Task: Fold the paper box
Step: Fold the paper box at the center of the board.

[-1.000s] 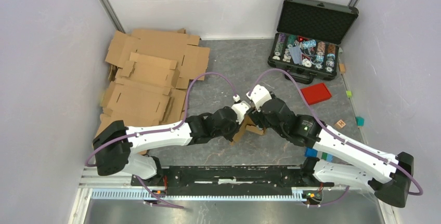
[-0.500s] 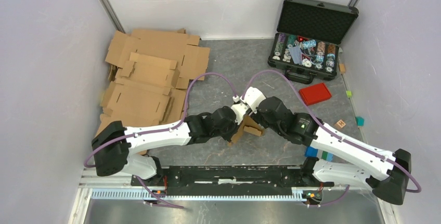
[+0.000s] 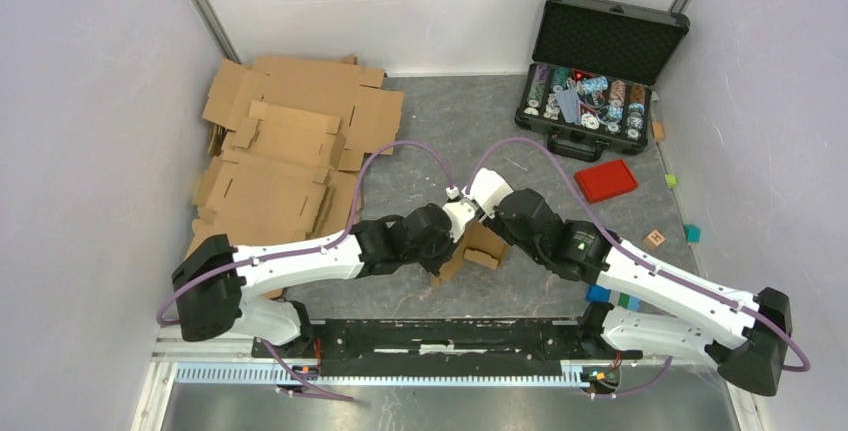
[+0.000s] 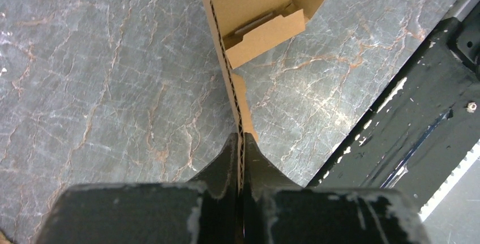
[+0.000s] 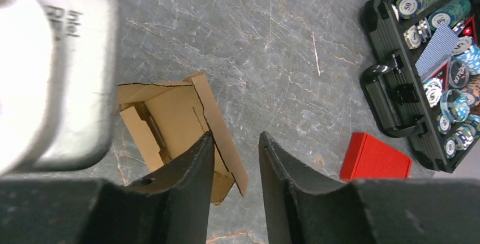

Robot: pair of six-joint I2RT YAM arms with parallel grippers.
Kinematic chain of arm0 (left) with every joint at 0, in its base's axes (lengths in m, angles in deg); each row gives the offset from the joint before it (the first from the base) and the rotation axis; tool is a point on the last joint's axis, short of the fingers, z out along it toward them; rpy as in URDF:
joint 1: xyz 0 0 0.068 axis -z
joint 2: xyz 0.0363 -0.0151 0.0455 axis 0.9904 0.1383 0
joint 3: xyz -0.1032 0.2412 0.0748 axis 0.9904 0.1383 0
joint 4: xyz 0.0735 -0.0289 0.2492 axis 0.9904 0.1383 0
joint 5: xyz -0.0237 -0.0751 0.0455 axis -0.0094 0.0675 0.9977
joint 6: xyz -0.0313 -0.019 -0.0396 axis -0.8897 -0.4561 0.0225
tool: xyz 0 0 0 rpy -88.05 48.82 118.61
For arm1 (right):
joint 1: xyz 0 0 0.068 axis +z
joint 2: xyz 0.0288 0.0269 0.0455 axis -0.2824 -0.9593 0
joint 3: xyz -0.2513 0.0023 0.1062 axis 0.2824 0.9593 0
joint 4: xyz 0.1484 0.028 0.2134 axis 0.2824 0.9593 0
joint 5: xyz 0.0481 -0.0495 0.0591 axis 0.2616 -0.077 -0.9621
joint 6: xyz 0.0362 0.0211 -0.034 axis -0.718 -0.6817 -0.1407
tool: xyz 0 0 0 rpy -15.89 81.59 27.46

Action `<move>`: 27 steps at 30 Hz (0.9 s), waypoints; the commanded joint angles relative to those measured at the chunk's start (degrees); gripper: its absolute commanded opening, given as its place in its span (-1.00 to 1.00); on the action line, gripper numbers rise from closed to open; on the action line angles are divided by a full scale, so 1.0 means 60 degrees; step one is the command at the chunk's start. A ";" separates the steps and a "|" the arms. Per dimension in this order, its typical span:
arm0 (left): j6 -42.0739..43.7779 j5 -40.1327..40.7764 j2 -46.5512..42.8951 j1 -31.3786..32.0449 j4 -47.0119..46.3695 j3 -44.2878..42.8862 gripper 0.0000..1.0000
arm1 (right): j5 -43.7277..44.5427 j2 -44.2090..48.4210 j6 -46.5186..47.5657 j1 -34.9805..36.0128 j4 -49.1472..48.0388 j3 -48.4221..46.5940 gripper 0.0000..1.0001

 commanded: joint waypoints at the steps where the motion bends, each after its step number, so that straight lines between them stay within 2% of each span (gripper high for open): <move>1: 0.0875 -0.0541 -0.0511 0.0218 -0.0595 -0.0520 -0.96 | 0.0004 -0.0010 0.0126 -0.0040 -0.0291 0.0246 -0.27; 4: 0.0850 -0.0462 -0.0535 0.0221 -0.0646 -0.0476 -0.95 | -0.0200 0.0027 0.0128 -0.0041 -0.0279 0.0246 -0.51; 8: 0.0785 -0.0319 -0.0606 0.0217 -0.0727 -0.0432 -0.80 | -0.0287 0.0067 0.0111 -0.0028 -0.0272 0.0260 -0.84; 11: 0.0730 -0.0210 -0.0676 0.0213 -0.0757 -0.0415 -0.71 | -0.0222 0.0057 0.0089 -0.0029 -0.0277 0.0246 -1.00; 16: 0.0480 0.0357 -0.0943 0.0209 -0.0757 -0.0279 -0.41 | 0.0094 -0.0020 -0.0115 -0.0034 -0.0194 0.0209 -1.00; 19: 0.0233 0.0601 -0.1277 0.0188 -0.0885 -0.0028 -0.03 | 0.0319 -0.0024 -0.0289 -0.0036 -0.0160 0.0245 -1.00; 21: 0.0060 0.0687 -0.1580 0.0102 -0.0979 0.0150 0.14 | 0.0314 0.0003 -0.0376 -0.0040 -0.0175 0.0273 -1.00; 27: -0.0448 0.1013 -0.2524 -0.0228 -0.0662 0.0421 0.36 | 0.0303 0.0040 -0.0603 -0.0069 -0.0319 0.0374 -1.00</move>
